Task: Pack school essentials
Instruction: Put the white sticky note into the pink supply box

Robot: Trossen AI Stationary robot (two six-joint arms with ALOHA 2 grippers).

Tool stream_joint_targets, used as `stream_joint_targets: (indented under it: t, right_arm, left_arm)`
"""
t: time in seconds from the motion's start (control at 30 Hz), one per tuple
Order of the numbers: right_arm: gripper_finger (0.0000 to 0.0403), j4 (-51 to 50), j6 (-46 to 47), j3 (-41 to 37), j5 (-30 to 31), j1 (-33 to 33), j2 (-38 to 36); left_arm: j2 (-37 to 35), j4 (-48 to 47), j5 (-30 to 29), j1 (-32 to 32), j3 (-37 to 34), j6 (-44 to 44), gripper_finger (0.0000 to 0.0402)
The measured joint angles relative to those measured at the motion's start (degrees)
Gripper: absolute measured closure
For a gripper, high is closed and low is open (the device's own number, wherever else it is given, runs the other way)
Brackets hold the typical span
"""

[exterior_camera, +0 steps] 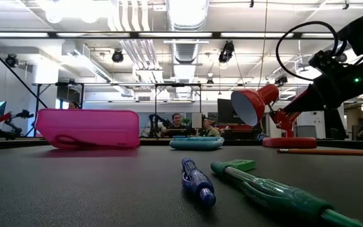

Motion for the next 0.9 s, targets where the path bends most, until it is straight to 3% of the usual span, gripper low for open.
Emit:
stream_joint_targets:
  t: [0.1,0.27,0.43,0.57,0.73,0.9]
  right_arm:
    - [0.0174,0.96,4.47,0.00,-0.76,-0.11,0.02]
    - [0.0174,4.38,37.10,0.00,-5.76,0.01,0.01]
    - [0.0174,6.07,52.11,0.00,-5.71,-0.01,0.02]
    - [0.0174,8.74,55.73,0.00,-4.55,-0.08,0.02]
    - [0.0174,15.39,56.07,0.00,-5.88,-0.12,0.02]
    - [0.0174,25.42,54.22,0.01,-8.16,0.73,0.02]
  left_arm:
    - [0.70,0.13,0.02,0.00,-0.39,-1.39,0.0279]
    - [2.50,5.89,-0.41,0.04,-1.03,-2.12,0.0279]
    - [5.03,11.97,-1.65,0.05,-2.01,-1.22,0.0279]
    - [6.22,15.48,-3.54,-0.02,-2.58,-1.22,0.0279]
    - [6.21,16.99,-10.82,0.17,-3.25,-0.17,0.0279]
    - [6.17,17.08,-11.05,1.18,-3.40,0.28,0.0279]
